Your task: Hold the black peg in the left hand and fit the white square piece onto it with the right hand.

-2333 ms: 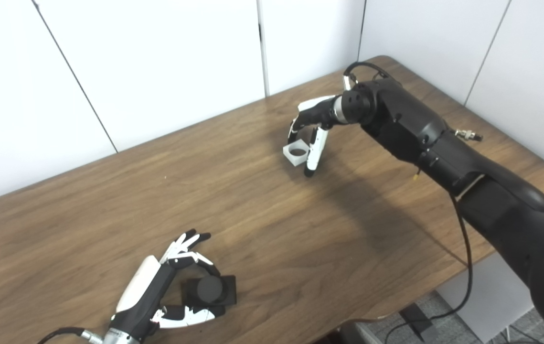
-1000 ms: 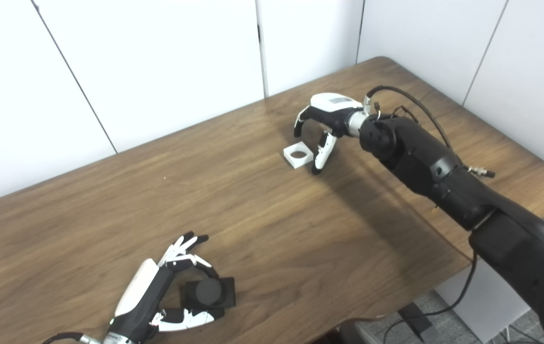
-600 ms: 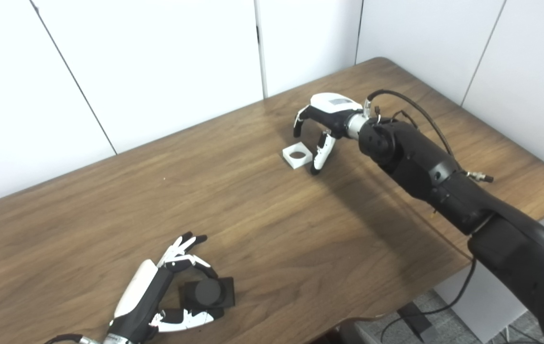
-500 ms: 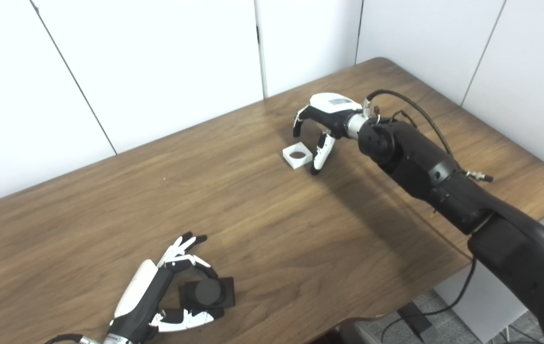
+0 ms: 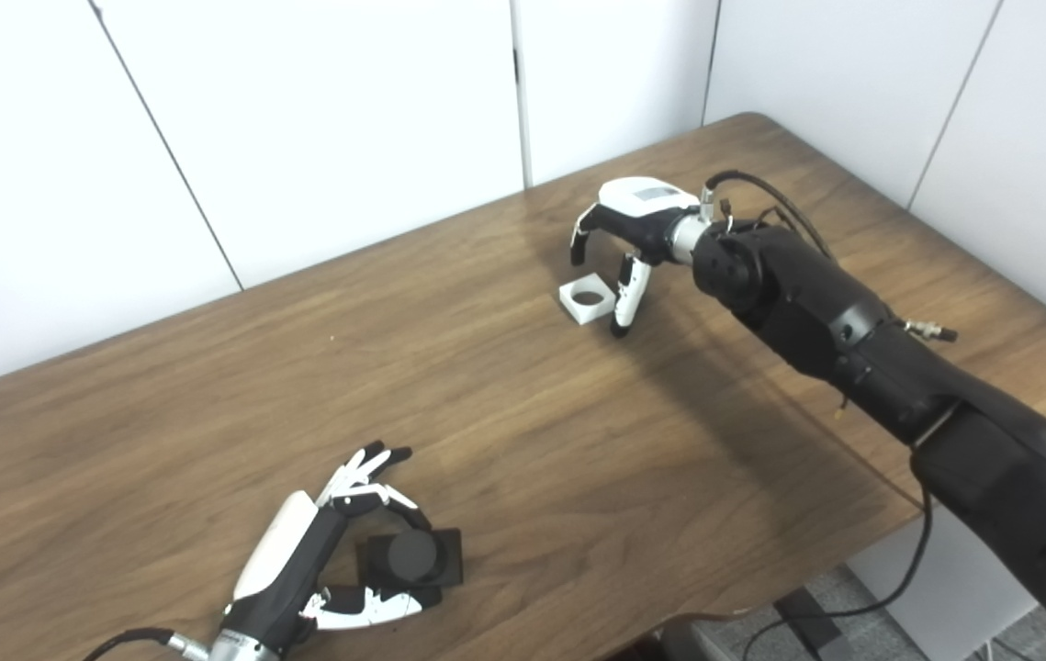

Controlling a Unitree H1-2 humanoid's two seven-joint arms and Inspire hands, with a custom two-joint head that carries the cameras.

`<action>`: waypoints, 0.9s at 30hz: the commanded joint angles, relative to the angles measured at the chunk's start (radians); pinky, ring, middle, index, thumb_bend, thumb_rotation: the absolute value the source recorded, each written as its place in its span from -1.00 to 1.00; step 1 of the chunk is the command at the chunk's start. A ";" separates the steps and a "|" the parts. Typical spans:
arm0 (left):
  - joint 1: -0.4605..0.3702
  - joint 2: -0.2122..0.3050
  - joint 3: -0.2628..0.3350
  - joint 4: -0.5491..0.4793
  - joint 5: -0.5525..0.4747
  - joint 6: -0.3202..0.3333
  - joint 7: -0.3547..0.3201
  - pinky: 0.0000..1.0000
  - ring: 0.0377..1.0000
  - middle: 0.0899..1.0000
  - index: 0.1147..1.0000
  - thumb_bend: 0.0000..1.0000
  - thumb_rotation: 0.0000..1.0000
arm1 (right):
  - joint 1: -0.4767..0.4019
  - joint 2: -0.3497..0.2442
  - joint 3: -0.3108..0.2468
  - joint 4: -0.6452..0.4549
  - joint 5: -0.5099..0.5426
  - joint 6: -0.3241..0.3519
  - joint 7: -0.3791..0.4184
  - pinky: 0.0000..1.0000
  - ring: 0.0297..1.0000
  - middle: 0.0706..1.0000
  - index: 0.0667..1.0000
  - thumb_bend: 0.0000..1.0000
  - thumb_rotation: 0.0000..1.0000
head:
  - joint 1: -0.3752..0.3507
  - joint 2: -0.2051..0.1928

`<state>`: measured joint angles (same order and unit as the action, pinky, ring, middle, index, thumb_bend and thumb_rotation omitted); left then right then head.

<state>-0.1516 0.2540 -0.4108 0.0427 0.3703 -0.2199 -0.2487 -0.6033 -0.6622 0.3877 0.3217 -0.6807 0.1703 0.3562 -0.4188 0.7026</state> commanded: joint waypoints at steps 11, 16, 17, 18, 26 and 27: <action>0.046 0.010 -0.022 0.019 0.029 0.055 -0.040 0.96 1.00 0.86 -0.16 0.04 -0.87 | -0.030 0.041 0.081 0.055 -0.037 -0.017 0.115 0.53 0.68 0.65 0.23 0.52 -0.75 | 0.006 0.014; 0.047 0.008 -0.020 0.009 0.029 0.071 -0.043 0.97 1.00 0.86 -0.16 0.04 -0.87 | -0.052 0.046 0.104 0.081 -0.054 -0.024 0.132 0.50 0.66 0.64 0.23 0.51 -0.74 | 0.011 0.018; 0.048 0.009 -0.019 0.007 0.028 0.074 -0.045 0.98 1.00 0.86 -0.16 0.04 -0.88 | -0.054 0.047 0.105 0.084 -0.055 -0.024 0.133 0.51 0.67 0.64 0.22 0.51 -0.73 | 0.011 0.018; 0.048 0.009 -0.019 0.005 0.028 0.075 -0.046 0.98 1.00 0.86 -0.16 0.04 -0.88 | -0.058 0.049 0.108 0.088 -0.057 -0.023 0.137 0.51 0.67 0.63 0.21 0.52 -0.73 | 0.012 0.018; 0.051 0.011 -0.015 0.004 0.022 0.077 -0.047 0.94 1.00 0.86 -0.16 0.05 -0.88 | -0.078 0.057 0.127 0.115 -0.079 -0.003 0.170 0.53 0.71 0.65 0.23 0.49 -0.64 | 0.013 0.023; 0.051 0.011 -0.016 0.003 0.025 0.078 -0.047 0.94 1.00 0.86 -0.16 0.05 -0.88 | -0.079 0.057 0.130 0.118 -0.084 0.001 0.170 0.53 0.70 0.66 0.23 0.49 -0.63 | 0.013 0.023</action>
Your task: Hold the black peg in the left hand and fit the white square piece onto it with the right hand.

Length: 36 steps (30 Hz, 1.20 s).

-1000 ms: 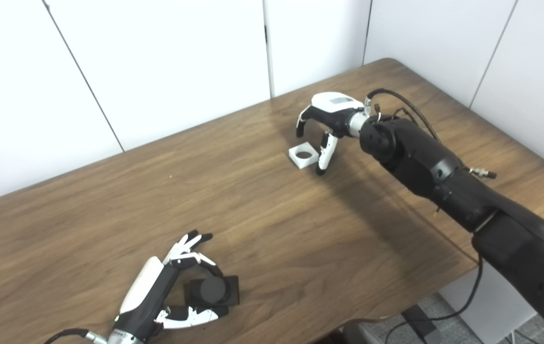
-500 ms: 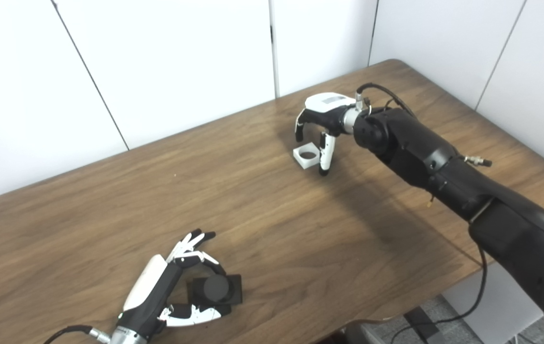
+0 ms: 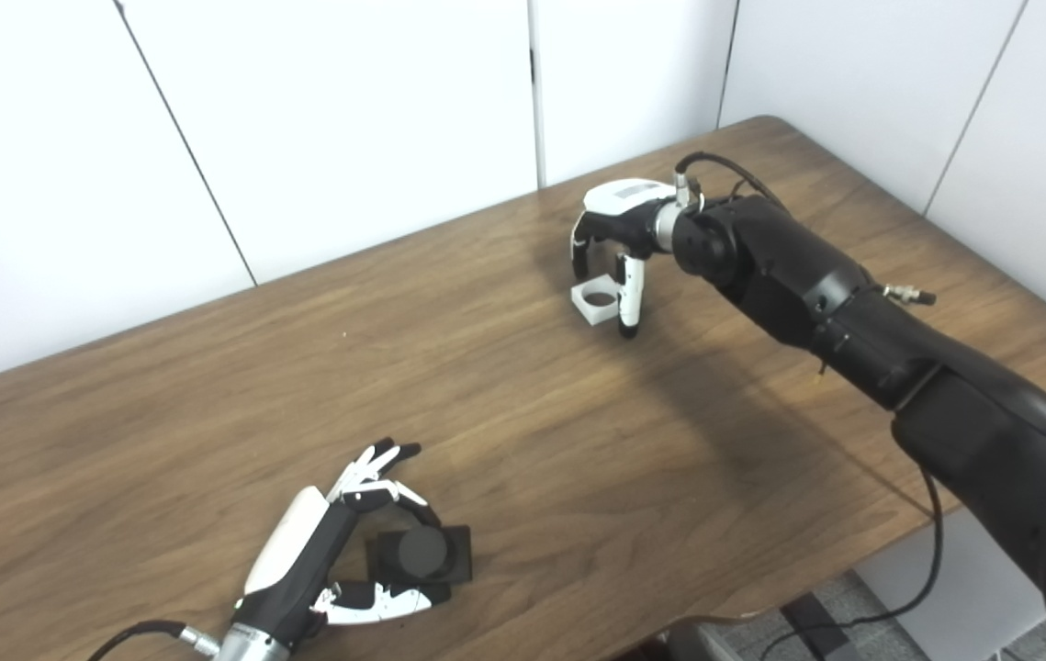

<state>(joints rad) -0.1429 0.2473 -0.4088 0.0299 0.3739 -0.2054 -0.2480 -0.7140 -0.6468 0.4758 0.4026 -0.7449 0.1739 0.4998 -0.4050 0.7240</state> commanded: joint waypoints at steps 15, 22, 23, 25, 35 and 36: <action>0.043 0.020 -0.018 0.006 0.022 0.072 -0.052 0.96 1.00 0.86 -0.16 0.05 -0.87 | 0.034 0.035 0.044 0.060 -0.050 -0.030 -0.040 0.47 0.58 0.54 -0.10 0.04 -0.71 | 0.000 0.005; 0.045 0.019 -0.021 0.010 0.029 0.061 -0.044 0.96 1.00 0.86 -0.16 0.05 -0.87 | 0.044 0.029 0.036 0.043 -0.053 -0.041 -0.047 0.51 0.61 0.53 -0.11 0.04 -0.72 | 0.000 0.007; 0.046 0.019 -0.021 0.009 0.029 0.060 -0.044 0.96 1.00 0.86 -0.16 0.05 -0.87 | 0.046 0.028 0.034 0.039 -0.052 -0.040 -0.046 0.51 0.61 0.53 -0.11 0.04 -0.72 | 0.001 0.008; 0.048 0.019 -0.021 0.008 0.028 0.061 -0.045 0.96 1.00 0.86 -0.16 0.05 -0.87 | 0.049 0.027 0.031 0.034 -0.051 -0.039 -0.046 0.51 0.61 0.54 -0.11 0.04 -0.72 | 0.001 0.010; 0.049 0.020 -0.024 0.017 0.039 0.050 -0.036 0.99 1.00 0.85 -0.16 0.04 -0.87 | 0.068 0.027 0.010 0.023 -0.045 -0.049 -0.084 0.59 0.64 0.52 -0.11 0.04 -0.72 | 0.002 0.013; 0.049 0.021 -0.024 0.016 0.039 0.051 -0.037 0.99 1.00 0.86 -0.16 0.05 -0.87 | 0.072 0.028 0.006 0.021 -0.045 -0.051 -0.094 0.60 0.64 0.51 -0.11 0.04 -0.72 | 0.002 0.013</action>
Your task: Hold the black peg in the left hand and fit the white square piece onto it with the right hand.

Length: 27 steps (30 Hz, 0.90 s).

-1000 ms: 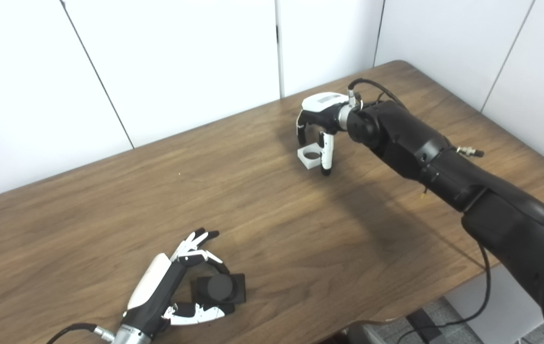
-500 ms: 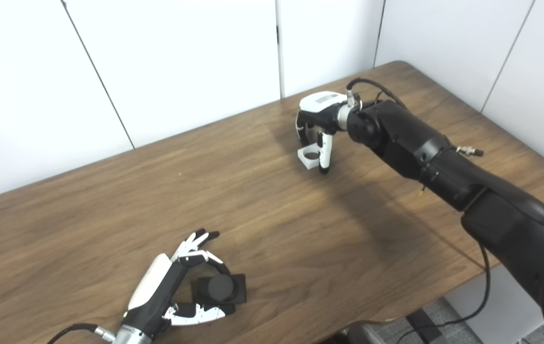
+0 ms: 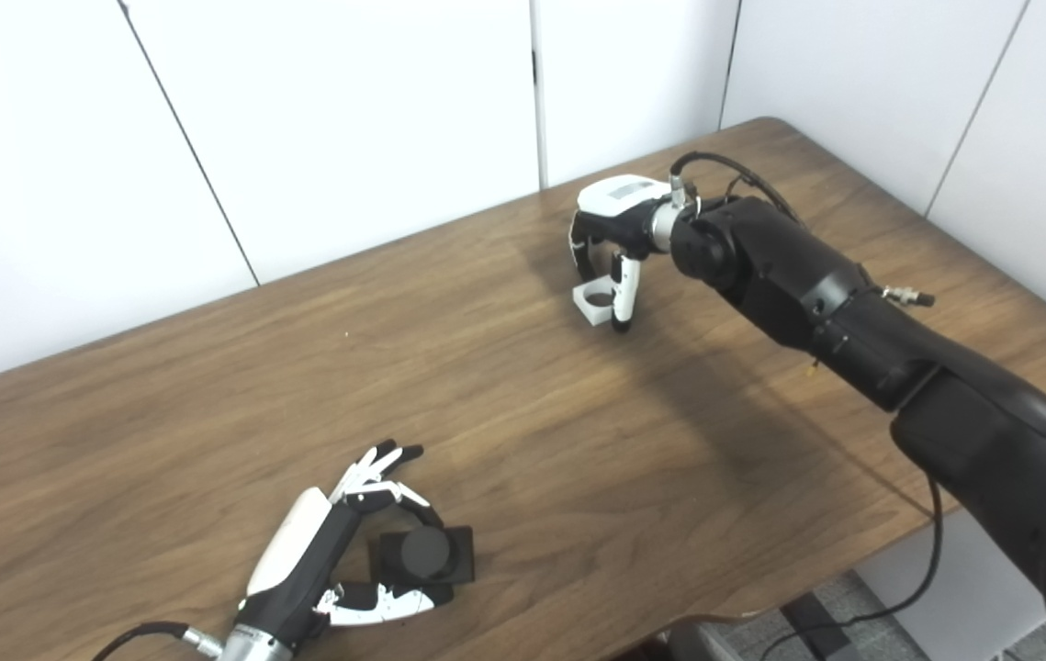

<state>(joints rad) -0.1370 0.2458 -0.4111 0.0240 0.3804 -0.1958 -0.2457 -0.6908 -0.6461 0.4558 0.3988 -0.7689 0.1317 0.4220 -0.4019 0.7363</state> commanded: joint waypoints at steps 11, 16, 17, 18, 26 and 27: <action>0.043 0.024 -0.022 0.013 0.035 0.044 -0.042 0.97 1.00 0.85 -0.16 0.05 -0.87 | 0.063 0.027 -0.004 0.027 -0.018 -0.021 -0.066 0.62 0.65 0.50 -0.11 0.04 -0.73 | 0.000 0.006; 0.045 0.021 -0.022 0.011 0.034 0.053 -0.045 0.99 1.00 0.85 -0.16 0.05 -0.87 | 0.065 0.027 -0.006 0.030 -0.014 -0.026 -0.073 0.62 0.64 0.49 -0.11 0.04 -0.73 | 0.000 0.006; 0.045 0.021 -0.023 0.011 0.034 0.054 -0.045 1.00 1.00 0.85 -0.16 0.05 -0.87 | 0.066 0.027 -0.007 0.030 -0.013 -0.027 -0.074 0.62 0.64 0.49 -0.11 0.04 -0.73 | 0.000 0.006; 0.045 0.020 -0.023 0.014 0.035 0.051 -0.044 1.00 1.00 0.86 -0.16 0.05 -0.87 | 0.067 0.027 -0.007 0.029 -0.013 -0.028 -0.077 0.63 0.64 0.49 -0.11 0.04 -0.73 | 0.000 0.006; 0.045 0.019 -0.023 0.017 0.038 0.047 -0.040 1.00 1.00 0.85 -0.16 0.05 -0.87 | 0.073 0.022 -0.004 0.014 -0.022 -0.039 -0.101 0.60 0.62 0.48 -0.11 0.04 -0.72 | 0.003 0.002; 0.044 0.018 -0.023 0.018 0.039 0.046 -0.039 1.00 1.00 0.85 -0.16 0.05 -0.87 | 0.072 0.021 -0.004 0.015 -0.021 -0.041 -0.103 0.61 0.62 0.47 -0.11 0.04 -0.73 | 0.003 0.002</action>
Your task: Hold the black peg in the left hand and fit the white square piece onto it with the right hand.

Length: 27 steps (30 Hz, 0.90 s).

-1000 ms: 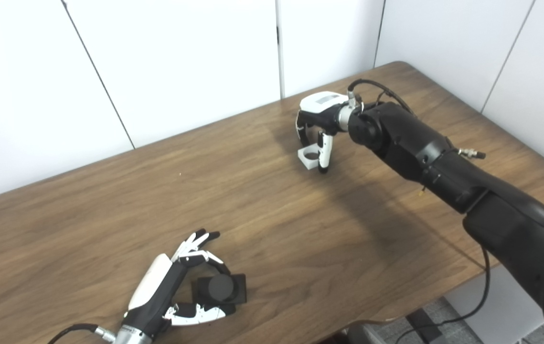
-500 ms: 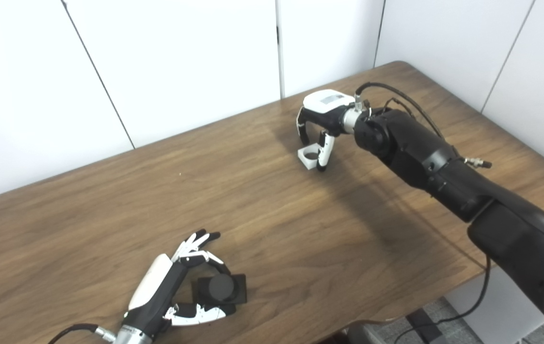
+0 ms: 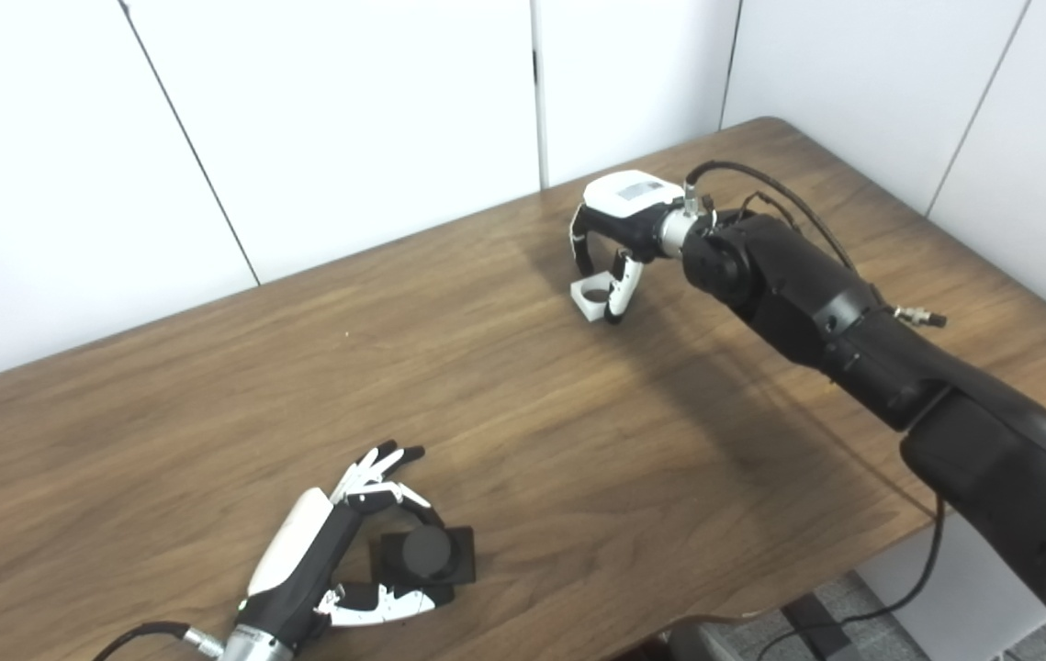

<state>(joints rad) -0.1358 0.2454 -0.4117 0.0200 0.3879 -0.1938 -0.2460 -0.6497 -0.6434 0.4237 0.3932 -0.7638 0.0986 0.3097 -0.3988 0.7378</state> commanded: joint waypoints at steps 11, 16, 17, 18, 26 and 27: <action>0.041 0.016 -0.027 0.028 0.036 0.043 -0.040 1.00 1.00 0.86 -0.16 0.05 -0.87 | 0.039 0.009 0.009 -0.009 -0.010 -0.023 -0.011 0.62 0.61 0.45 -0.11 0.04 -0.73 | 0.002 0.004; 0.040 0.014 -0.028 0.034 0.035 0.044 -0.041 0.99 1.00 0.86 -0.16 0.05 -0.87 | 0.038 0.008 -0.007 -0.037 -0.001 -0.023 0.003 0.63 0.64 0.47 -0.11 0.03 -0.72 | -0.001 0.002; 0.039 0.014 -0.029 0.036 0.036 0.042 -0.040 0.98 1.00 0.86 -0.16 0.05 -0.87 | 0.038 0.008 -0.009 -0.041 -0.001 -0.023 0.005 0.63 0.63 0.46 -0.11 0.03 -0.72 | -0.001 0.002; 0.039 0.013 -0.029 0.037 0.037 0.040 -0.039 0.98 1.00 0.86 -0.16 0.05 -0.87 | 0.039 0.008 -0.013 -0.045 -0.001 -0.022 0.007 0.63 0.62 0.46 -0.11 0.04 -0.72 | -0.001 0.002; 0.036 0.011 -0.029 0.035 0.034 0.048 -0.043 0.98 1.00 0.86 -0.16 0.05 -0.87 | 0.044 0.008 -0.020 -0.046 -0.006 -0.029 0.013 0.60 0.60 0.45 -0.11 0.04 -0.73 | -0.001 0.002; 0.036 0.011 -0.029 0.036 0.033 0.046 -0.043 0.98 1.00 0.86 -0.16 0.05 -0.87 | 0.044 0.007 -0.020 -0.044 -0.006 -0.030 0.015 0.59 0.59 0.44 -0.11 0.04 -0.73 | -0.001 0.002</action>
<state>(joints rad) -0.1365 0.2425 -0.4141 0.0207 0.3917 -0.1941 -0.2456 -0.6127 -0.6444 0.3894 0.3446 -0.7657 0.0792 0.3082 -0.3988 0.7394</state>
